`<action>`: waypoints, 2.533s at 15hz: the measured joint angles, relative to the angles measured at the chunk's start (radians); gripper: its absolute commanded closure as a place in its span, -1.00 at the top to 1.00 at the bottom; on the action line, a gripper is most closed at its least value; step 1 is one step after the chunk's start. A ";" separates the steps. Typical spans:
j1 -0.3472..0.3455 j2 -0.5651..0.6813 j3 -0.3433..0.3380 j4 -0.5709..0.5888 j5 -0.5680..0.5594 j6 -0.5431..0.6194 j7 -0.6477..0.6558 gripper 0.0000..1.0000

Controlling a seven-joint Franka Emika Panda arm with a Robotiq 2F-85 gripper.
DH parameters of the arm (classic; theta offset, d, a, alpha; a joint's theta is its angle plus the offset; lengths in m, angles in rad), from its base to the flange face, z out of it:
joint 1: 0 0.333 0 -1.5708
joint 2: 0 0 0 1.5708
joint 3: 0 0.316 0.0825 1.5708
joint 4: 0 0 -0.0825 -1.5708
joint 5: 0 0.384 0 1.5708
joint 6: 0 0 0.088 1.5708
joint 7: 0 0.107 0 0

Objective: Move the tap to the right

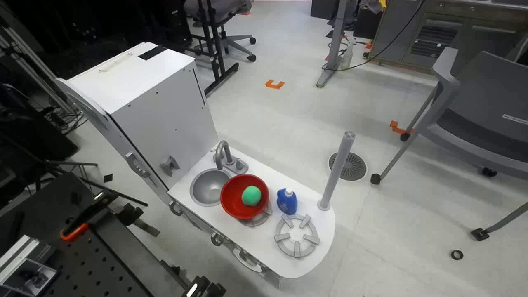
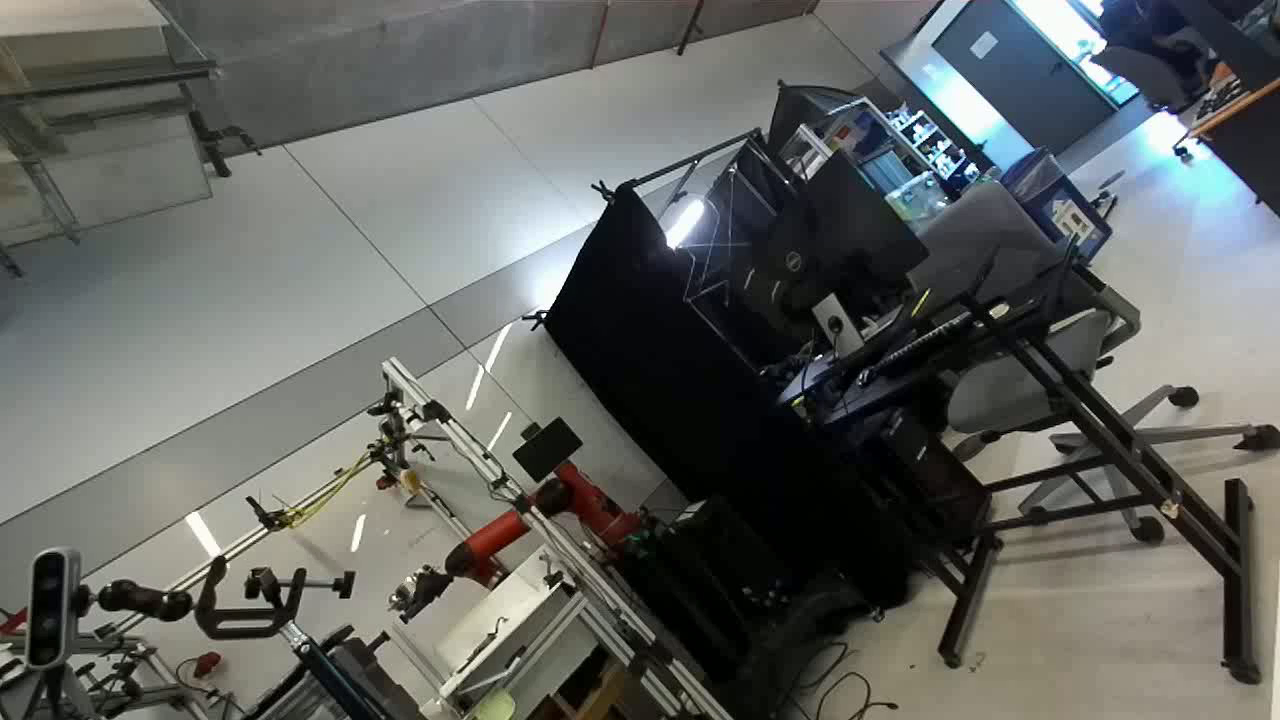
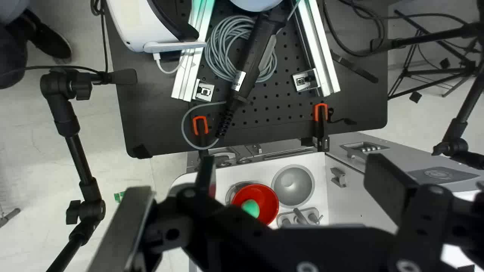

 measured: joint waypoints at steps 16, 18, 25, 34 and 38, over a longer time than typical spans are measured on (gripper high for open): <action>0.044 0.453 0.403 -0.085 0.032 0.600 0.665 1.00; 0.047 0.586 0.432 -0.062 0.011 0.730 0.773 1.00; 0.147 1.070 0.354 0.124 -0.207 1.037 1.085 1.00; 0.331 1.626 0.190 0.538 -0.236 1.168 1.081 1.00; 0.362 1.747 0.185 0.644 -0.235 1.168 0.979 1.00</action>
